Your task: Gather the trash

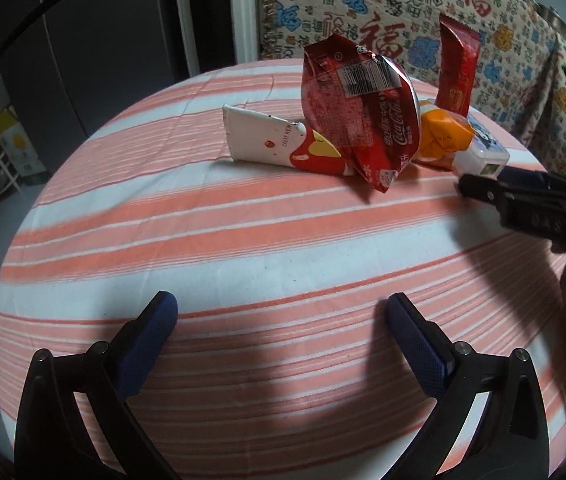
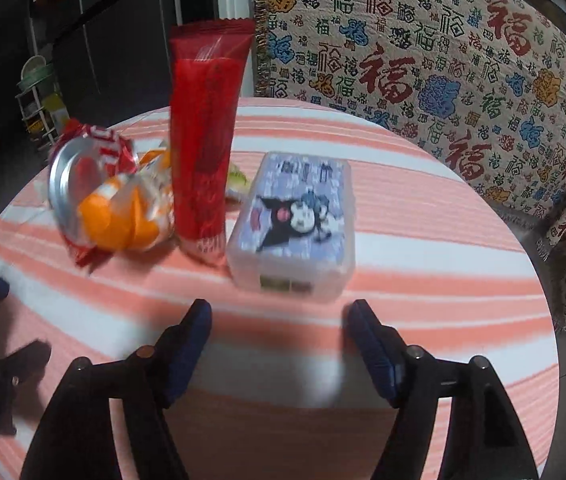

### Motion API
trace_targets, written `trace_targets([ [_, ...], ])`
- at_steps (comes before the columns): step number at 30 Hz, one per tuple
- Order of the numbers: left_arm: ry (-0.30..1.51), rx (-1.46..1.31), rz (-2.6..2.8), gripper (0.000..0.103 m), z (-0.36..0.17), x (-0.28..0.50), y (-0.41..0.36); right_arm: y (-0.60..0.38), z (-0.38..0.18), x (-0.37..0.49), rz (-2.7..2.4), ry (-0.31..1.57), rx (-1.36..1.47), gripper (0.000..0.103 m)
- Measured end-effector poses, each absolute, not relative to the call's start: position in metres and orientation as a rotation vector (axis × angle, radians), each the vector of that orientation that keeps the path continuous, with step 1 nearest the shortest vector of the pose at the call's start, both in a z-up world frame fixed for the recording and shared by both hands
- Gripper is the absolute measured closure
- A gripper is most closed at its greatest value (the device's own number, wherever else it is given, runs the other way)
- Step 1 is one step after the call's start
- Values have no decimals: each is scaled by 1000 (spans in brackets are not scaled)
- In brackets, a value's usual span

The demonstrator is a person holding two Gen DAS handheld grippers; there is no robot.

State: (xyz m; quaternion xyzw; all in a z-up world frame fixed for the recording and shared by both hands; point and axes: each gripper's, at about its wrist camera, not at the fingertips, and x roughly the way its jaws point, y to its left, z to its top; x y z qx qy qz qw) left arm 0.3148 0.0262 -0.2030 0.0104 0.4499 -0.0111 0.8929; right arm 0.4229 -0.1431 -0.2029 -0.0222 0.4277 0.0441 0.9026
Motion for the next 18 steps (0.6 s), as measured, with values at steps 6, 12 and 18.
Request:
trace_targets([
  [6,936,23,-27,0,-203,312,24,-150,-202,438,47,873,-7,42],
  [12,880,-82,-99,1,-189,311,38,-156,-202,415,62,876,-37,42],
  [18,768,-217,-74,1,-147,332,54,-163,-202,404,65,877,-33,42],
])
